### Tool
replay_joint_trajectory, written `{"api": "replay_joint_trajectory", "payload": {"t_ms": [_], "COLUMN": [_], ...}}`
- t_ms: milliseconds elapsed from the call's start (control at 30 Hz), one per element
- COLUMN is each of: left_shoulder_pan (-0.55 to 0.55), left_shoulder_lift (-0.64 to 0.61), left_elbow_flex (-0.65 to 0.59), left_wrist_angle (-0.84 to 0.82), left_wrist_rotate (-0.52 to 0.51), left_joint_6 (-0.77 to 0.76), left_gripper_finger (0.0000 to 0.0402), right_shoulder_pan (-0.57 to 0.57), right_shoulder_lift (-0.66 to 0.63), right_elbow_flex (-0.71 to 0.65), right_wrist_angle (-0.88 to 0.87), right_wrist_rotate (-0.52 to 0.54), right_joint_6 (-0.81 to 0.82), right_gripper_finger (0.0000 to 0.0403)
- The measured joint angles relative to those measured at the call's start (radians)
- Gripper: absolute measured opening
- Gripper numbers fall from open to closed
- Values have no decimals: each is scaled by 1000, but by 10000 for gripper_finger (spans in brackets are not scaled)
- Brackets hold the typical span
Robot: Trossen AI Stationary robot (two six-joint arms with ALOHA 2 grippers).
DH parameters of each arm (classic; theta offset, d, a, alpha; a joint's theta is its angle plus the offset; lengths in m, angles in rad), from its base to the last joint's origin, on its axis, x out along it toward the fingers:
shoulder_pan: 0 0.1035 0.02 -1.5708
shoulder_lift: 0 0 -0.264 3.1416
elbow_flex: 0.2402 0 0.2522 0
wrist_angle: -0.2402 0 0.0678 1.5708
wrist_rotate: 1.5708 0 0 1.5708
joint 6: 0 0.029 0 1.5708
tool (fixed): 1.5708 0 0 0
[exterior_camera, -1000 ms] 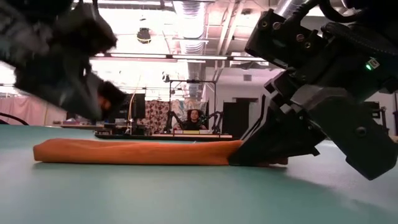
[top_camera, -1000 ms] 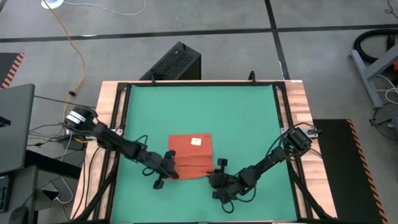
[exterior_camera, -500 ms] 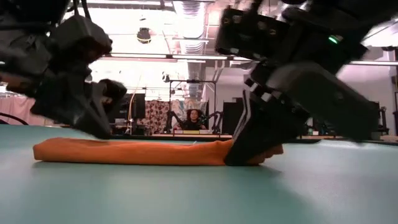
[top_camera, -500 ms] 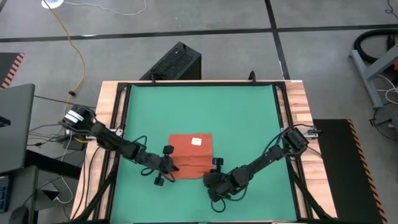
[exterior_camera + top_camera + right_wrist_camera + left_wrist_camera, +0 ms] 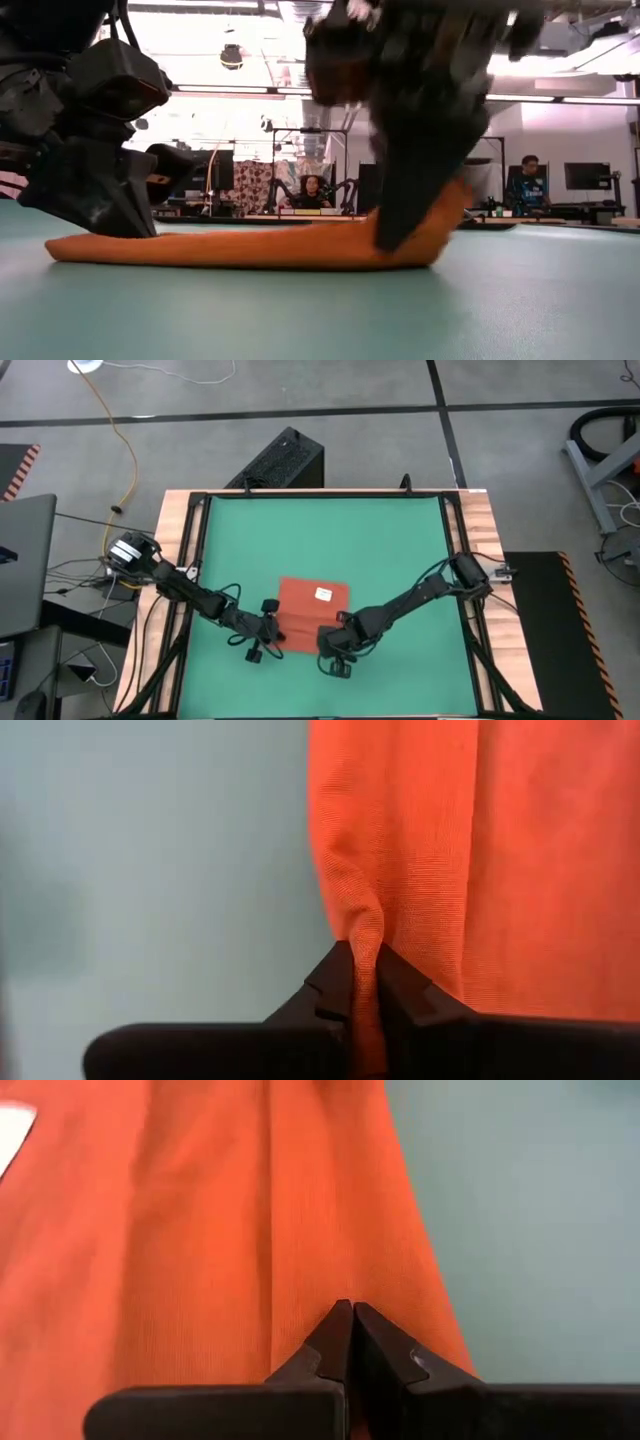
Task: Roll towel
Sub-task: Roll the orange towel
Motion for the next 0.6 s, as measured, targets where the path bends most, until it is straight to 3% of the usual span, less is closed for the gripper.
{"api": "replay_joint_trajectory", "payload": {"t_ms": [200, 600], "left_shoulder_pan": [-1, -1], "left_shoulder_lift": [0, -3], "left_elbow_flex": [0, 0], "left_wrist_angle": [-5, 12], "left_wrist_rotate": [33, 130], "left_joint_6": [-18, -64], "left_gripper_finger": [0, 0], "right_shoulder_pan": [-68, -178], "right_shoulder_lift": [-99, -78], "right_elbow_flex": [3, 2], "right_wrist_angle": [-62, -126], "right_wrist_rotate": [-113, -271], "right_joint_6": [0, -9], "right_gripper_finger": [29, 29]}}
